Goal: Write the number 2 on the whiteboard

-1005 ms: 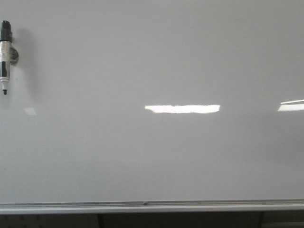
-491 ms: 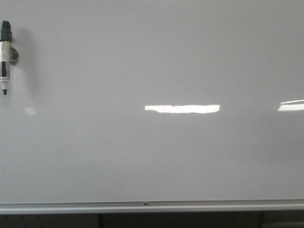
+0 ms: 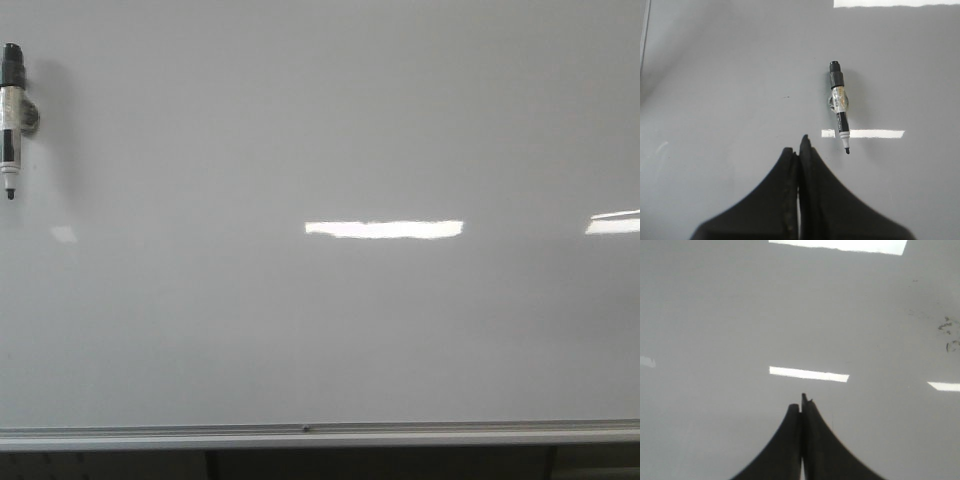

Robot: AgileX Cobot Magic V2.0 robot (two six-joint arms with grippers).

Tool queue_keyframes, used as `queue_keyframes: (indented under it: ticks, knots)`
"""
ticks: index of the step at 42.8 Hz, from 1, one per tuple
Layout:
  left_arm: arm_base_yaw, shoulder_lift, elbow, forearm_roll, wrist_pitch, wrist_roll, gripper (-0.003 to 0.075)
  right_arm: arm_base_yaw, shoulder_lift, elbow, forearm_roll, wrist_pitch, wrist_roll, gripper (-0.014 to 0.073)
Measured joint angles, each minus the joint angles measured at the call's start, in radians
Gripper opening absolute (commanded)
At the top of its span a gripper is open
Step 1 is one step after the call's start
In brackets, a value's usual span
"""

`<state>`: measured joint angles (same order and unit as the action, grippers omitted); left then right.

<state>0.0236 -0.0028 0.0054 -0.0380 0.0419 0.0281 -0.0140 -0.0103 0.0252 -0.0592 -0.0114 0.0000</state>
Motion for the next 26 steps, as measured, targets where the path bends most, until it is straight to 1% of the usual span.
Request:
queue_keyframes:
  ticks: [7, 19, 24, 26]
  knots:
    - [0.000, 0.000, 0.000, 0.000, -0.010, 0.000, -0.0020, 0.000, 0.000, 0.000, 0.000, 0.000, 0.000, -0.0069]
    - [0.000, 0.000, 0.000, 0.000, -0.082, 0.000, -0.0020, 0.000, 0.000, 0.000, 0.000, 0.000, 0.000, -0.0069]
    - [0.000, 0.000, -0.031, 0.000, -0.069, 0.000, -0.0020, 0.000, 0.000, -0.051, 0.000, 0.039, 0.000, -0.0069]
    - [0.000, 0.000, -0.063, 0.000, -0.042, 0.000, -0.0020, 0.000, 0.000, -0.086, 0.000, 0.063, 0.000, -0.0069]
